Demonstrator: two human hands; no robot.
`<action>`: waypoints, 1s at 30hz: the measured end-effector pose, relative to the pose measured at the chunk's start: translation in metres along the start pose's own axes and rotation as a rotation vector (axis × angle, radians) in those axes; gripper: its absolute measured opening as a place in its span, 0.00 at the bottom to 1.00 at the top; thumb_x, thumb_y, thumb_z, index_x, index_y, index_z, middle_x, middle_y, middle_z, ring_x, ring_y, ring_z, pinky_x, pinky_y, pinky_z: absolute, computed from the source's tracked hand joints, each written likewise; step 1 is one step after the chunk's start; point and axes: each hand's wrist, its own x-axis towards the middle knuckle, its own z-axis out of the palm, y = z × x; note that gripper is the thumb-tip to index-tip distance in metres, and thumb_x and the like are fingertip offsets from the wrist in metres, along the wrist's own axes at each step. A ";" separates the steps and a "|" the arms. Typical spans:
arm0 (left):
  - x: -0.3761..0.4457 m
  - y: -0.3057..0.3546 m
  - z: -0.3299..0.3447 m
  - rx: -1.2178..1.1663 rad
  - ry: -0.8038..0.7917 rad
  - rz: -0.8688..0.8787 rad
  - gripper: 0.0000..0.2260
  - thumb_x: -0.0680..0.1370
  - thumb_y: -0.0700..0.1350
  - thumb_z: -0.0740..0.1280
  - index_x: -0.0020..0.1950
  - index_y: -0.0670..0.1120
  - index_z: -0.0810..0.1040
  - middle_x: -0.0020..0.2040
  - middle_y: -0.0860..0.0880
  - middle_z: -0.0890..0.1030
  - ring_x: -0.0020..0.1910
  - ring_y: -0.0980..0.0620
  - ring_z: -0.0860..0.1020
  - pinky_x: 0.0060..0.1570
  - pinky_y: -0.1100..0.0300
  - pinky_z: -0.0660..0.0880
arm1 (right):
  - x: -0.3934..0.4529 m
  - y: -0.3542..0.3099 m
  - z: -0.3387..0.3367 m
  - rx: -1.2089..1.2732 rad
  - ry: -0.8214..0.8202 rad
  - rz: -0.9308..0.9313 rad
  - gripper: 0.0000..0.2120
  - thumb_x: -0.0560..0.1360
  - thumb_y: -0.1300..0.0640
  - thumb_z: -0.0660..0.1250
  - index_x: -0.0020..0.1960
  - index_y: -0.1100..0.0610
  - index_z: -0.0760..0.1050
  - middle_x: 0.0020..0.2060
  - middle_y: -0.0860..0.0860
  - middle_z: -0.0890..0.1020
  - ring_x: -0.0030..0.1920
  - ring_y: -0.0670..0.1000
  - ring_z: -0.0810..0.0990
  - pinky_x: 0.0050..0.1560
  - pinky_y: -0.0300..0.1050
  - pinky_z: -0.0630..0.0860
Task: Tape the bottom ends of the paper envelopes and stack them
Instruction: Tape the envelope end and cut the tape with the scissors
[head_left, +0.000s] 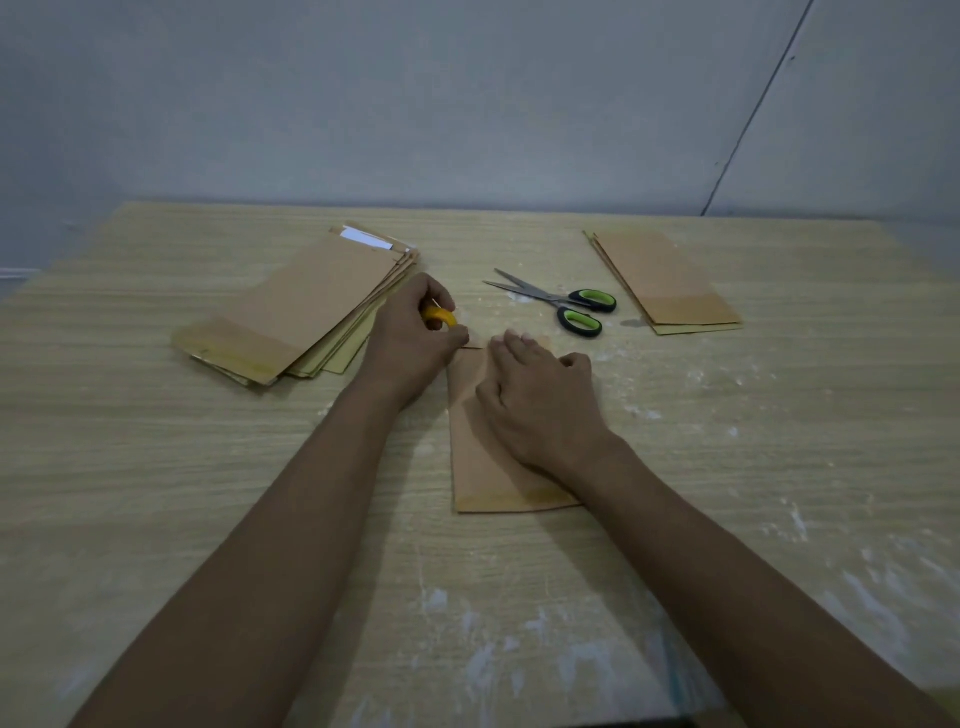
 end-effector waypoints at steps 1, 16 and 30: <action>-0.001 0.000 0.000 0.023 0.012 -0.019 0.12 0.68 0.41 0.75 0.45 0.48 0.74 0.37 0.55 0.72 0.31 0.61 0.68 0.37 0.60 0.68 | 0.000 -0.001 0.000 -0.007 -0.001 0.002 0.28 0.83 0.46 0.47 0.80 0.55 0.53 0.80 0.51 0.56 0.79 0.48 0.54 0.70 0.56 0.57; -0.001 -0.002 -0.006 0.193 -0.046 -0.008 0.11 0.68 0.50 0.74 0.44 0.52 0.74 0.38 0.56 0.76 0.37 0.62 0.72 0.52 0.47 0.73 | 0.001 -0.009 0.004 -0.010 -0.033 0.007 0.27 0.82 0.44 0.43 0.80 0.46 0.50 0.79 0.56 0.55 0.79 0.55 0.53 0.71 0.64 0.55; -0.001 -0.008 -0.028 -0.063 -0.073 -0.030 0.07 0.76 0.41 0.73 0.48 0.39 0.78 0.40 0.46 0.76 0.38 0.53 0.72 0.38 0.62 0.70 | 0.001 -0.010 0.002 -0.003 -0.066 0.007 0.28 0.81 0.43 0.45 0.80 0.46 0.47 0.80 0.56 0.52 0.79 0.55 0.50 0.72 0.66 0.53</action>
